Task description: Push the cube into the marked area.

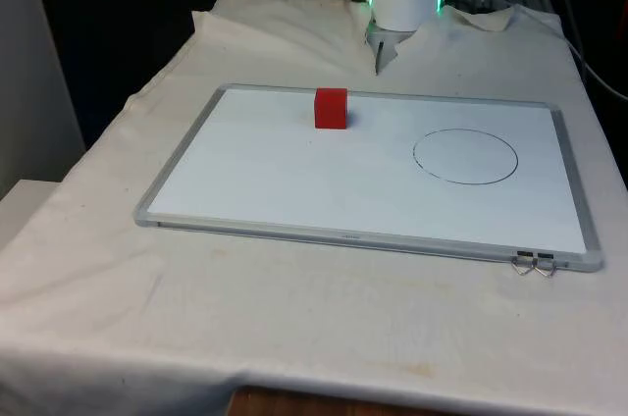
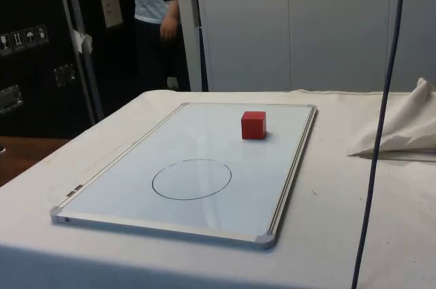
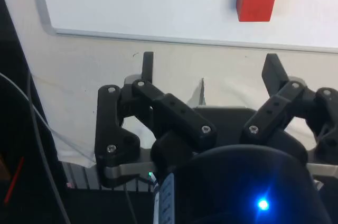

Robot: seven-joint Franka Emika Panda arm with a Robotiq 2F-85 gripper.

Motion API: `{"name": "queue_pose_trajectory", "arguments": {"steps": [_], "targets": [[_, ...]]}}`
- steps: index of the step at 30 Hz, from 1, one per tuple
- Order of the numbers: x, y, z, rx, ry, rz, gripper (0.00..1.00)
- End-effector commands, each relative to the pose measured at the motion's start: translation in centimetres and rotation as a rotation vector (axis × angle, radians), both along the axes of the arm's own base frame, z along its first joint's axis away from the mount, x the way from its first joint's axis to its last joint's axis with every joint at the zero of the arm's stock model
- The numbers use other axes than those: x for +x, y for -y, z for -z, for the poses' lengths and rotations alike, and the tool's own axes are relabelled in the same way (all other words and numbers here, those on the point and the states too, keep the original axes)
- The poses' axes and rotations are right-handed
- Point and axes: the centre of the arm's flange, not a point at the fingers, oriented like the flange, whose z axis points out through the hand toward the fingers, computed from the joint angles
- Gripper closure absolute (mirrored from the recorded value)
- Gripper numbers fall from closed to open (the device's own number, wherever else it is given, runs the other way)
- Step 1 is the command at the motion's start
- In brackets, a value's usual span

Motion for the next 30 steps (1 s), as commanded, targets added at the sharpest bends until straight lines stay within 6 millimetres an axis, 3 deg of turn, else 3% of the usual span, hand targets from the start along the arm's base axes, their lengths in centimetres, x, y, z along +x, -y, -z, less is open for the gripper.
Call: {"name": "queue_pose_trajectory", "arguments": {"steps": [1, 4, 7, 8, 13, 14, 17, 20, 22, 30], "targets": [[-0.2, 0.1, -0.1, 0.0, 0.002, -0.001, 0.01], [-0.2, 0.1, -0.1, 0.0, 0.002, 0.0, 0.09], [-0.2, 0.1, -0.1, 0.0, 0.002, -0.001, 0.25], [-0.3, 0.1, -0.1, 0.0, 0.002, -0.001, 0.35], [-0.1, 0.1, 0.0, 0.001, -0.001, 0.0, 0.59], [-0.3, 0.2, -0.1, 0.0, 0.003, 0.0, 0.59], [-0.3, 0.2, -0.1, 0.0, 0.002, 0.0, 0.82], [-0.2, 0.2, 0.0, 0.001, 0.0, 0.0, 0.96], [-0.8, 0.6, 0.1, -0.002, 0.006, 0.001, 1.0], [-2.5, 2.0, 1.5, 0.002, 0.022, 0.001, 1.0]]}}
